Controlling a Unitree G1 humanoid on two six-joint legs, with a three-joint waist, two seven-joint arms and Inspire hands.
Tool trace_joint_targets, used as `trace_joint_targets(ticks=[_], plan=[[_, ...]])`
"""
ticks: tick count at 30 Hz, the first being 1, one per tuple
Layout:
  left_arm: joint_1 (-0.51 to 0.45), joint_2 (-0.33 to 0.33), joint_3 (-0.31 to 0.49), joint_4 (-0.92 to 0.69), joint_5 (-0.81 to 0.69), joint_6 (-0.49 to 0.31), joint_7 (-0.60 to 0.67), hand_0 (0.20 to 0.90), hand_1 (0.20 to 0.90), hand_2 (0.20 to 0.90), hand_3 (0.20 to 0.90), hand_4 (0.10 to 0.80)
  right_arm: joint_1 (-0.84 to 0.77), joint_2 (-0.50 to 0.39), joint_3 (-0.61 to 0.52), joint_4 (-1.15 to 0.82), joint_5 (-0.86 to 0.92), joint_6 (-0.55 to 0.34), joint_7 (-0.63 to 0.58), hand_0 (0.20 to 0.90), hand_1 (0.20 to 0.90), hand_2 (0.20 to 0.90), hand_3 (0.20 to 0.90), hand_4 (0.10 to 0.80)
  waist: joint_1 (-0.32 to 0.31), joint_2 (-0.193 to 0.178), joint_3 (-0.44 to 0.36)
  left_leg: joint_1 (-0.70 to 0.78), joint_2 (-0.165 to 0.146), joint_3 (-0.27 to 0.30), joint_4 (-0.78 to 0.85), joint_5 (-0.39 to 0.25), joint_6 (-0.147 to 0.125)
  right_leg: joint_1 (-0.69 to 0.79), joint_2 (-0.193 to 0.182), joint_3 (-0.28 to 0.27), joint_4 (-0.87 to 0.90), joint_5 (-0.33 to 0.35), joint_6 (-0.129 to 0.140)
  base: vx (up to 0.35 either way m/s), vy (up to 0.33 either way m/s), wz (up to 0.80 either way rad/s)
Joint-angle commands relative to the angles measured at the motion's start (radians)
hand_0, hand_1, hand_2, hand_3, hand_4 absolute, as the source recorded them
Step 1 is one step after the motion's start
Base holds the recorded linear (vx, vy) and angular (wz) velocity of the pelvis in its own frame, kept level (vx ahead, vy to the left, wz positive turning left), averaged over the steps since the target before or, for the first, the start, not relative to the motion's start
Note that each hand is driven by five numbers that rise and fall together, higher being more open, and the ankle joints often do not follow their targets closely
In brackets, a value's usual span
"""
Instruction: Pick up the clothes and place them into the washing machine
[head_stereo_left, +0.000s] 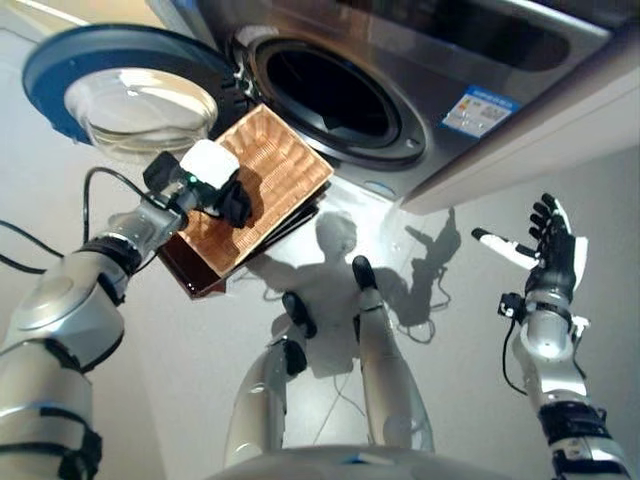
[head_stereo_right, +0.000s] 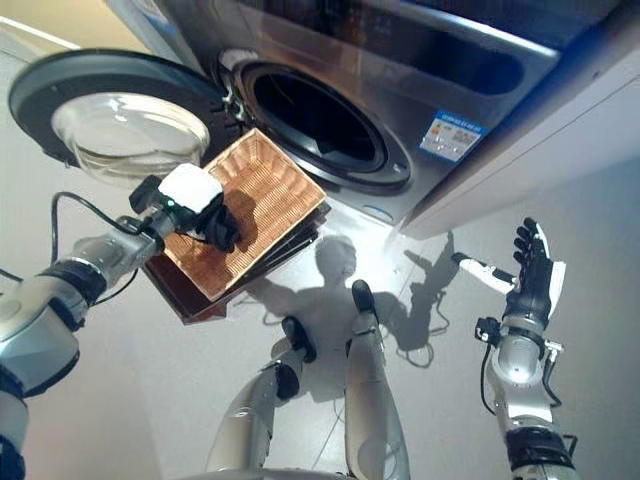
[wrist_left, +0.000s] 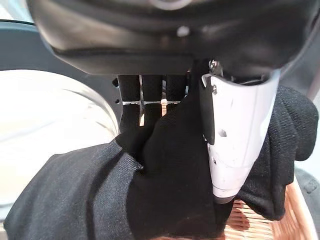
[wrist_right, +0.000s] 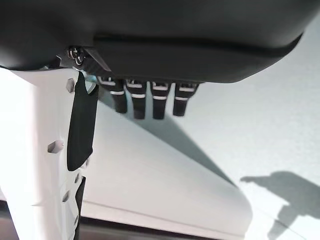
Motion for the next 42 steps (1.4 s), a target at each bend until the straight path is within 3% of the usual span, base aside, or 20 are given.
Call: trace_joint_targets(ticks=[1, 5, 6, 8, 11, 12, 13, 16, 17, 18, 19, 21, 24, 27, 37, 39, 42], plan=[[0.05, 0.031, 0.14, -0.018, -0.073, 0.035, 0.051, 0.2, 0.2, 0.2, 0.2, 0.3, 0.058, -0.03, -0.003, -0.016, 0.035, -0.058, 0.029, 0.9, 0.9, 0.9, 0.9, 0.8, 0.019, -0.021, -0.103, 0.027, 0.049, -0.063, -0.019, 0.014, -0.113, 0.144, 0.0, -0.042, -0.156, 0.019, -0.018, 0.056, -0.077, 0.07], [0.154, 0.017, 0.24, -0.04, -0.131, 0.028, 0.044, 0.2, 0.2, 0.2, 0.2, 0.3, 0.051, 0.006, 0.025, 0.065, 0.084, -0.035, 0.078, 0.9, 0.9, 0.9, 0.9, 0.8, 0.047, -0.036, -0.14, 0.124, 0.047, -0.078, -0.07, 0.033, -0.121, 0.235, 0.001, -0.066, -0.177, 0.009, -0.016, 0.086, -0.086, 0.0], [0.158, -0.02, 0.23, -0.064, -0.179, 0.021, 0.01, 0.2, 0.2, 0.2, 0.2, 0.3, -0.129, -0.03, 0.079, -0.045, 0.119, 0.021, 0.044, 0.9, 0.9, 0.9, 0.9, 0.8, 0.076, -0.042, -0.16, 0.146, 0.044, -0.091, -0.087, 0.042, -0.126, 0.262, -0.002, -0.075, -0.189, 0.007, -0.018, 0.109, -0.109, 0.0], [0.24, -0.025, 0.298, -0.118, -0.196, 0.02, 0.007, 0.2, 0.2, 0.2, 0.2, 0.3, -0.075, 0.002, 0.101, 0.084, 0.149, 0.014, 0.089, 0.9, 0.9, 0.9, 0.9, 0.8, 0.094, -0.048, -0.174, 0.202, 0.038, -0.098, -0.124, 0.059, -0.127, 0.316, -0.006, -0.092, -0.208, 0.006, -0.016, 0.101, -0.104, -0.03], [0.284, -0.079, 0.391, -0.146, -0.306, 0.002, -0.013, 0.2, 0.2, 0.2, 0.2, 0.3, -0.199, 0.052, 0.198, 0.305, 0.262, 0.053, 0.186, 0.9, 0.9, 0.9, 0.9, 0.8, 0.146, -0.065, -0.215, 0.287, 0.037, -0.12, -0.173, 0.076, -0.133, 0.409, -0.011, -0.123, -0.25, 0.0, -0.012, 0.102, -0.099, 0.25], [0.284, -0.077, 0.393, -0.147, -0.306, 0.002, -0.014, 0.2, 0.2, 0.2, 0.2, 0.3, -0.201, 0.052, 0.199, 0.306, 0.262, 0.053, 0.186, 0.9, 0.9, 0.9, 0.9, 0.8, 0.145, -0.065, -0.216, 0.285, 0.037, -0.119, -0.176, 0.081, -0.133, 0.406, -0.012, -0.123, -0.252, 0.003, -0.012, 0.086, -0.091, 0.2], [0.328, -0.106, 0.417, -0.153, -0.319, -0.009, -0.031, 0.2, 0.2, 0.2, 0.2, 0.3, -0.232, 0.104, 0.263, 0.438, 0.222, 0.079, 0.206, 0.9, 0.9, 0.9, 0.9, 0.8, 0.168, -0.07, -0.238, 0.316, 0.038, -0.126, -0.193, 0.085, -0.133, 0.434, -0.014, -0.136, -0.263, 0.003, -0.011, 0.044, -0.043, 0.22], [0.373, -0.115, 0.458, -0.175, -0.349, -0.026, -0.043, 0.2, 0.2, 0.2, 0.2, 0.3, -0.243, 0.129, 0.273, 0.456, 0.233, 0.077, 0.224, 0.9, 0.9, 0.9, 0.9, 0.8, 0.183, -0.077, -0.263, 0.352, 0.042, -0.13, -0.21, 0.089, -0.135, 0.47, -0.016, -0.148, -0.273, 0.001, -0.009, 0.076, -0.04, 0.09], [0.461, -0.08, 0.524, -0.261, -0.366, -0.015, -0.034, 0.2, 0.2, 0.2, 0.2, 0.3, -0.076, 0.149, 0.33, 0.109, 0.173, 0.085, 0.245, 0.9, 0.9, 0.9, 0.9, 0.8, 0.163, -0.079, -0.258, 0.383, 0.044, -0.12, -0.224, 0.09, -0.135, 0.49, -0.011, -0.143, -0.276, -0.003, -0.006, 0.037, 0.011, 0.21], [0.544, -0.041, 0.599, -0.284, -0.357, -0.028, -0.021, 0.2, 0.2, 0.2, 0.2, 0.3, 0.094, 0.124, 0.29, -0.047, 0.178, 0.079, 0.297, 0.9, 0.9, 0.9, 0.9, 0.8, 0.143, -0.084, -0.258, 0.398, 0.045, -0.104, -0.233, 0.091, -0.136, 0.492, -0.005, -0.138, -0.275, -0.002, -0.003, -0.013, 0.03, 0.27], [0.575, -0.018, 0.625, -0.257, -0.355, -0.036, -0.03, 0.2, 0.2, 0.2, 0.2, 0.3, 0.213, 0.093, 0.26, -0.124, 0.186, 0.078, 0.347, 0.9, 0.9, 0.9, 0.9, 0.8, 0.126, -0.087, -0.266, 0.411, 0.046, -0.09, -0.244, 0.096, -0.14, 0.497, 0.002, -0.13, -0.278, -0.001, 0.0, 0.001, 0.005, 0.12], [0.568, -0.04, 0.634, -0.179, -0.375, -0.049, -0.04, 0.2, 0.2, 0.2, 0.2, 0.3, 0.351, 0.049, 0.22, -0.21, 0.174, 0.056, 0.428, 0.9, 0.9, 0.9, 0.9, 0.8, 0.109, -0.094, -0.292, 0.438, 0.052, -0.084, -0.262, 0.098, -0.146, 0.523, 0.004, -0.131, -0.286, -0.008, 0.006, 0.064, -0.025, 0.02], [0.644, -0.104, 0.685, -0.236, -0.405, -0.067, -0.056, 0.2, 0.2, 0.2, 0.2, 0.3, 0.306, 0.091, 0.218, -0.123, 0.103, 0.065, 0.405, 0.9, 0.9, 0.9, 0.9, 0.8, 0.137, -0.096, -0.329, 0.467, 0.048, -0.103, -0.284, 0.103, -0.146, 0.563, -0.004, -0.15, -0.307, -0.008, 0.012, 0.09, -0.036, 0.04], [0.697, -0.146, 0.747, -0.286, -0.487, -0.093, -0.064, 0.2, 0.2, 0.2, 0.2, 0.3, 0.259, 0.125, 0.251, -0.165, 0.088, 0.074, 0.399, 0.9, 0.9, 0.9, 0.9, 0.8, 0.155, -0.101, -0.349, 0.499, 0.045, -0.106, -0.299, 0.104, -0.143, 0.593, -0.004, -0.16, -0.314, -0.01, 0.017, 0.057, -0.016, 0.01], [0.758, -0.257, 0.878, -0.319, -0.796, -0.167, -0.076, 0.2, 0.2, 0.2, 0.2, 0.3, 0.18, 0.138, 0.326, -0.187, 0.051, 0.085, 0.402, 0.9, 0.9, 0.9, 0.9, 0.8, 0.181, -0.113, -0.391, 0.567, 0.038, -0.121, -0.324, 0.105, -0.142, 0.662, -0.005, -0.182, -0.32, -0.027, 0.02, 0.041, -0.012, 0.04], [0.776, -0.288, 0.924, -0.353, -0.903, -0.193, -0.086, 0.2, 0.2, 0.2, 0.2, 0.3, 0.159, 0.139, 0.309, -0.182, -0.033, 0.087, 0.347, 0.9, 0.9, 0.9, 0.9, 0.8, 0.187, -0.115, -0.401, 0.583, 0.037, -0.127, -0.328, 0.105, -0.141, 0.681, -0.004, -0.191, -0.32, -0.033, 0.02, 0.051, -0.035, 0.08], [0.785, -0.298, 0.936, -0.376, -0.927, -0.202, -0.099, 0.2, 0.2, 0.2, 0.2, 0.3, 0.13, 0.126, 0.303, -0.196, -0.101, 0.087, 0.326, 0.9, 0.9, 0.9, 0.9, 0.8, 0.191, -0.114, -0.406, 0.589, 0.037, -0.132, -0.329, 0.103, -0.14, 0.688, -0.005, -0.194, -0.32, -0.035, 0.02, 0.016, -0.013, 0.0]])
